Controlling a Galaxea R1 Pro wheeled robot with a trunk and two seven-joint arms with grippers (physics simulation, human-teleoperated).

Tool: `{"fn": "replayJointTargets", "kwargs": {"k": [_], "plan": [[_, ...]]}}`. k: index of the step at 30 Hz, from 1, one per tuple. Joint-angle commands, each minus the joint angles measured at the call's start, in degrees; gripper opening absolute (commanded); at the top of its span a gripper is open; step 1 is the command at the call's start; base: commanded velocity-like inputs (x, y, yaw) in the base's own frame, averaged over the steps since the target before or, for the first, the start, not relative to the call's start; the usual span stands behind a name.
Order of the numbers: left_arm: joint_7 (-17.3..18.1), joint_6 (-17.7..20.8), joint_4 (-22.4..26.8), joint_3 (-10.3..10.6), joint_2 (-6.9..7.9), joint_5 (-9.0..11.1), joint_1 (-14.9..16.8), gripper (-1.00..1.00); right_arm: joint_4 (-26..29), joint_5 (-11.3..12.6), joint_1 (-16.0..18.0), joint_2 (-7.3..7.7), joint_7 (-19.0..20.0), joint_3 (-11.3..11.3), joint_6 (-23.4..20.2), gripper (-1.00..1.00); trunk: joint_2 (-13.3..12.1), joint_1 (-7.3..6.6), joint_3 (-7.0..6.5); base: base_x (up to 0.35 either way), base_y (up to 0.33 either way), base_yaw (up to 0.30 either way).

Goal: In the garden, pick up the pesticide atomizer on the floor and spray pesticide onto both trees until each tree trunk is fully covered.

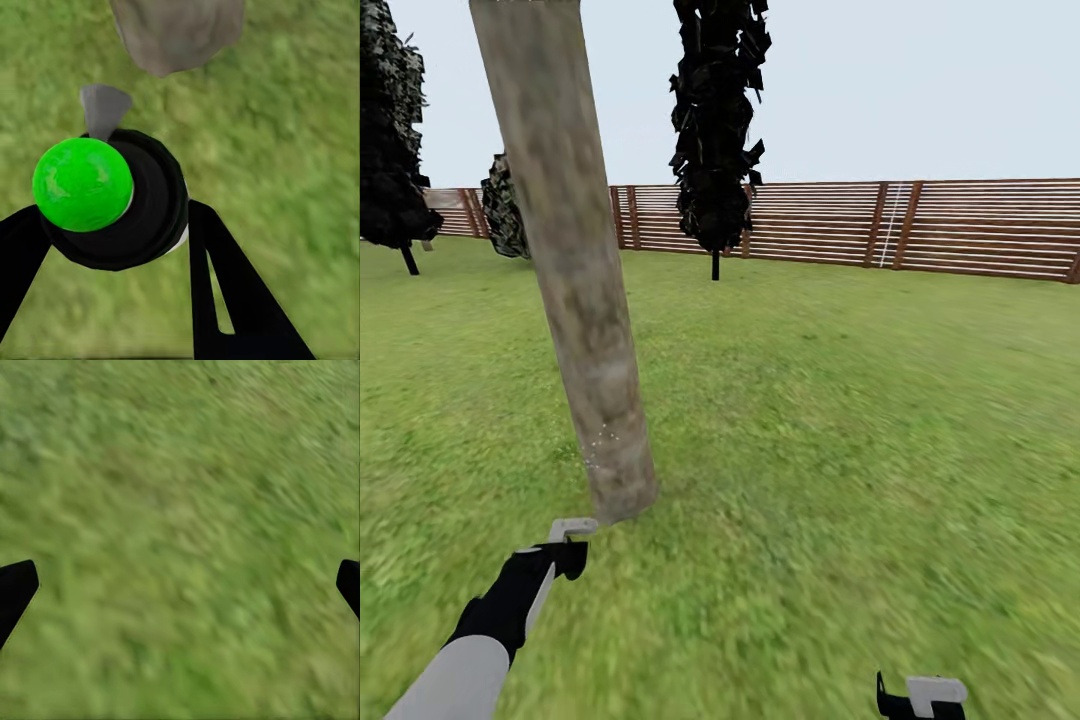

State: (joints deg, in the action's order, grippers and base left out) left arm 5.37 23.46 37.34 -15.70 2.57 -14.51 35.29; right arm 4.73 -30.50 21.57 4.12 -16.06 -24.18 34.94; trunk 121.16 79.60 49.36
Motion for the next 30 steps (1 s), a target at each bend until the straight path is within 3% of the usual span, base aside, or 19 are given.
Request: {"fn": "replayJointTargets", "kwargs": {"k": [1,3,6,10,12,13,14,15,17,18,21,24,28,30], "plan": [[0.1,0.3,0.1,-0.2,-0.25,-0.8,0.1,-1.0,-0.1,-0.6,0.0,0.01,-0.4,-0.3,0.1,1.0,0.0,-0.01,0.05,-0.006,0.0,0.243],[0.0,0.8,0.1,-0.2,-0.85,-0.7,1.5,-1.0,-0.1,-0.6,0.0,0.01,-0.4,-0.3,0.1,1.0,0.0,-0.01,0.05,-0.003,0.0,0.263],[0.0,4.8,0.1,-0.1,-2.91,-0.8,4.7,-1.0,-0.1,-0.6,0.0,0.01,-0.4,-0.3,0.1,1.0,0.0,-0.01,0.05,0.0,0.0,0.275],[0.0,6.0,0.1,-0.1,-3.07,-0.9,6.4,-1.0,-0.1,-0.6,0.0,0.08,-0.4,-0.3,0.1,1.0,0.0,-0.01,0.05,0.0,0.0,0.277],[0.1,6.2,0.1,-0.1,-1.65,-1.0,7.4,-1.0,-0.1,-0.6,0.0,0.09,-0.4,-0.3,0.1,1.0,0.0,-0.01,0.05,0.0,0.0,0.268],[0.3,6.3,0.0,-0.2,0.1,-0.9,7.8,-1.0,-0.1,-0.6,0.0,0.09,-0.4,-0.3,0.1,1.0,0.0,-0.01,0.05,0.0,0.0,0.144],[0.6,7.0,0.0,-0.3,2.98,-0.6,8.1,-1.0,-0.1,-0.6,0.0,0.09,-0.4,-0.3,0.1,1.0,0.0,-0.01,0.05,0.0,0.0,0.038],[0.7,7.6,0.0,-0.2,3.35,-0.5,8.2,-1.0,-0.1,-0.6,0.0,0.09,-0.4,-0.3,0.1,1.0,0.0,-0.01,0.05,0.0,0.0,0.016],[0.8,7.9,0.1,0.0,2.8,-0.5,8.2,-1.0,-0.1,-0.6,0.0,0.1,-0.4,-0.3,0.1,1.0,0.0,-0.01,0.05,0.0,0.0,0.008],[0.8,8.0,0.1,0.4,1.87,-0.6,8.2,-1.0,-0.1,-0.6,0.0,0.1,-0.4,-0.3,0.1,1.0,0.0,-0.01,0.05,0.0,0.0,0.004],[0.9,8.3,0.2,4.5,-2.41,-0.7,8.6,-1.0,-0.1,-0.6,0.0,0.1,-0.4,-0.3,0.1,1.0,0.0,-0.01,0.05,0.0,0.0,0.001],[1.0,9.2,0.2,6.0,-3.98,-0.5,10.2,-1.0,-0.1,-0.6,0.0,0.1,-0.4,-0.3,0.1,1.0,0.0,-0.01,0.05,0.0,0.0,0.0],[1.0,10.9,0.2,6.2,-3.99,-0.4,11.5,-1.0,-0.1,-0.6,0.0,0.1,-0.4,-0.3,0.1,1.0,0.0,-0.01,0.05,0.0,0.0,0.0],[1.1,11.2,0.8,5.9,-2.29,-0.4,11.7,-1.0,-0.1,-0.6,0.0,0.1,-0.4,-0.3,0.1,1.0,0.0,-0.01,0.05,0.0,0.0,0.0]]}}
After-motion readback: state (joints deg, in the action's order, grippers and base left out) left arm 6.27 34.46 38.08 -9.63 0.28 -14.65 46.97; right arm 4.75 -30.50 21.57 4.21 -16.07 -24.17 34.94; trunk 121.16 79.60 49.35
